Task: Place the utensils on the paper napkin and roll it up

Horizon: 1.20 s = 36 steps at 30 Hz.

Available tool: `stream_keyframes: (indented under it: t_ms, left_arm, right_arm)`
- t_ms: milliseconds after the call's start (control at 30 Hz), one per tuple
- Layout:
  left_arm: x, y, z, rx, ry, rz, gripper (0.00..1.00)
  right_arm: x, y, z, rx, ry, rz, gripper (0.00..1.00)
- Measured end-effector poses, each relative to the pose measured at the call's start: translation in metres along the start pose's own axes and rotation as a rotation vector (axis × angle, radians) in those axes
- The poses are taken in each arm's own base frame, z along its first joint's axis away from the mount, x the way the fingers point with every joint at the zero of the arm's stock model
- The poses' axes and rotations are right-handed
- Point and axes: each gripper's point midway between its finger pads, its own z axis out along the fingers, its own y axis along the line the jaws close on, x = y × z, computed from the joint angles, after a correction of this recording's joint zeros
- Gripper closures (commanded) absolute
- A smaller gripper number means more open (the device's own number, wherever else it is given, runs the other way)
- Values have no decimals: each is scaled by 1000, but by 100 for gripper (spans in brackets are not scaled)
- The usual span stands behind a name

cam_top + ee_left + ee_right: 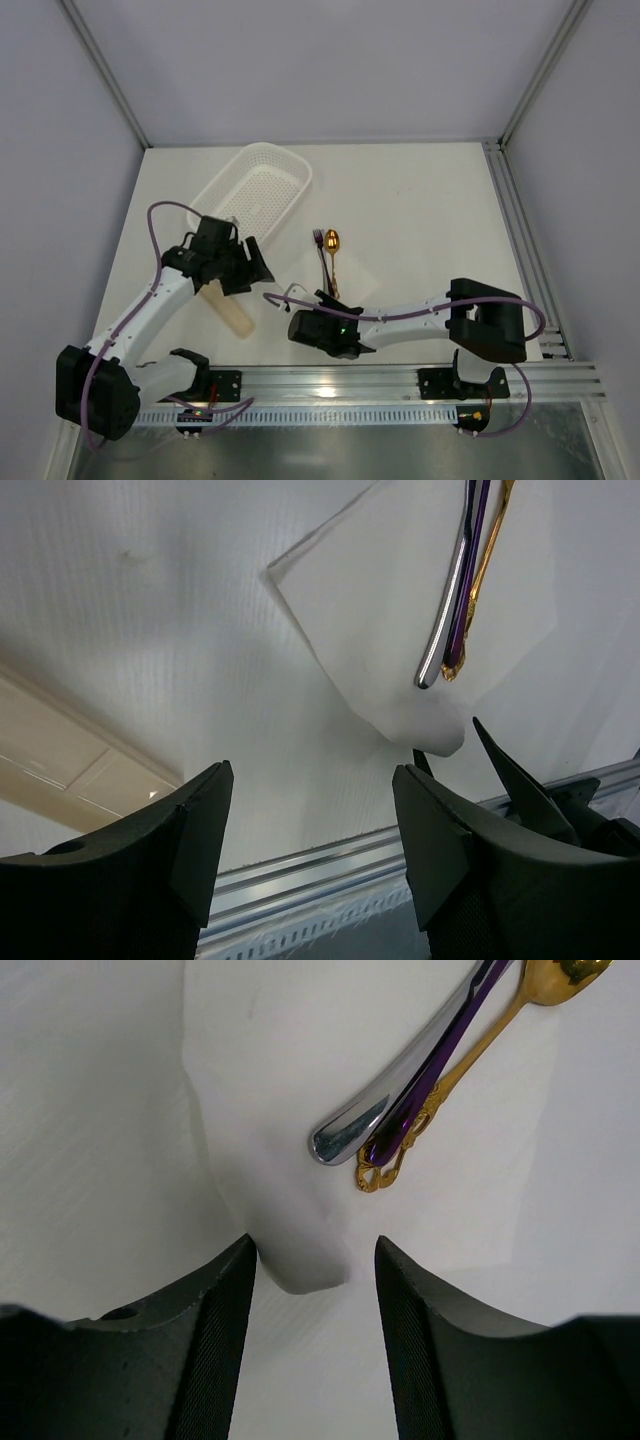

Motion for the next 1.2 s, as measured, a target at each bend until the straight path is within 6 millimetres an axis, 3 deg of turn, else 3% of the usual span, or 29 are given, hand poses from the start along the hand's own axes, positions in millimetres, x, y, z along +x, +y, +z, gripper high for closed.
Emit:
stream_keyframes:
  t_ms: [467, 833, 1200]
  left_arm:
    - [45, -27, 17, 57, 70, 96, 45]
    - [60, -31, 43, 54, 118, 79, 50]
    - [67, -34, 63, 38, 149, 75, 50]
  right_arm:
    - [-26, -24, -2, -33, -78, 139, 48]
    - [5, -28, 8, -154, -53, 241, 53]
    - [-11, -21, 5, -323, -141, 337, 62]
